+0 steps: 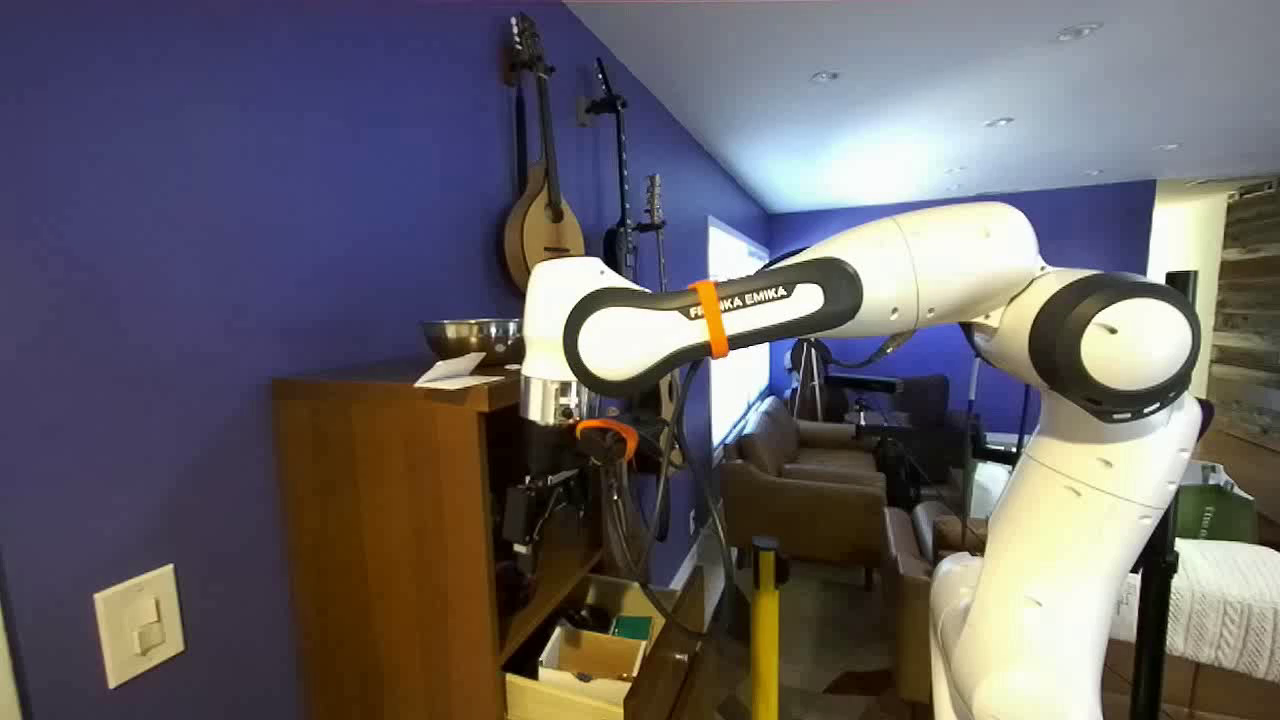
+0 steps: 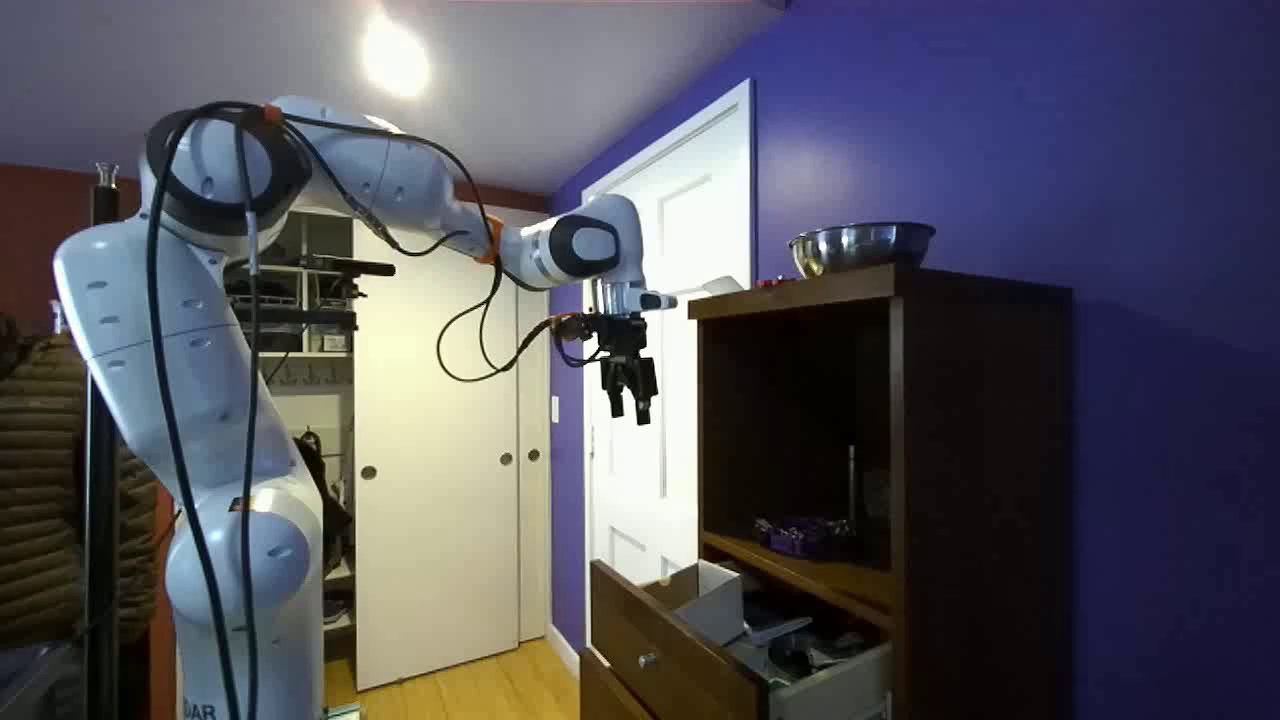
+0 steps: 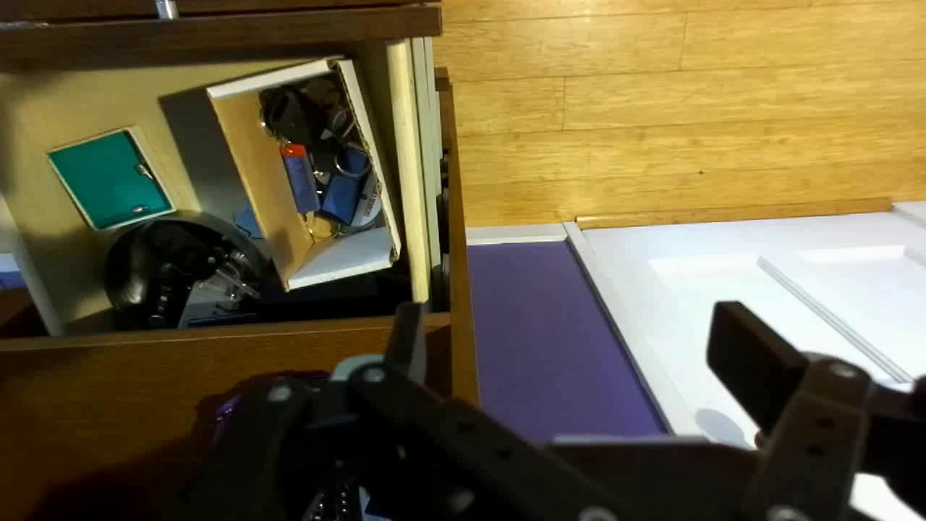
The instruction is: Pick up the keys and put them in the open drawer
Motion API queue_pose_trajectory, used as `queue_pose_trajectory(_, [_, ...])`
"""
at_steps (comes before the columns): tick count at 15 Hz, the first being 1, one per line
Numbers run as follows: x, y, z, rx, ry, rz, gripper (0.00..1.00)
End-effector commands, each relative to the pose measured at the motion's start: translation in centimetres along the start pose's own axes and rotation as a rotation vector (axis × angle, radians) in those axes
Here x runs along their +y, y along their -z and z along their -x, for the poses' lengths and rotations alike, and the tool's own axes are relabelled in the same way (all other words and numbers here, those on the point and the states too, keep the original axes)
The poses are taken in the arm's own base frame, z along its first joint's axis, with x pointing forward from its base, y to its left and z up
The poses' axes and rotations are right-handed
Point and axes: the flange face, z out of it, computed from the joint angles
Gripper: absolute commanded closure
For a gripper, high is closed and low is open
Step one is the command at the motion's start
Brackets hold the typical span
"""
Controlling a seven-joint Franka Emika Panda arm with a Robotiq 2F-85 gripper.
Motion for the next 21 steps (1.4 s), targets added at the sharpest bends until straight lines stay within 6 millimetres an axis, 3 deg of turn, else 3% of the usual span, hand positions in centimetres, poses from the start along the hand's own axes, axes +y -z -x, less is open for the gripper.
queue_pose_trajectory(1, [0.0,0.1,0.0,-0.001,0.000,0.000,0.00])
queue_pose_trajectory(7, [0.2,0.3,0.0,-0.001,-0.004,-0.008,0.00])
queue_pose_trajectory(11, [5.4,3.6,1.1,-0.022,-0.037,-0.020,0.00])
queue_pose_trajectory(14, [9.6,8.9,3.9,-0.040,-0.099,-0.066,0.00])
queue_pose_trajectory(16, [11.4,13.1,5.3,0.064,-0.131,-0.098,0.00])
queue_pose_trajectory(19, [11.9,18.9,6.6,0.239,-0.185,-0.148,0.00])
queue_pose_trajectory(21, [10.4,21.3,5.9,0.364,-0.211,-0.141,0.00])
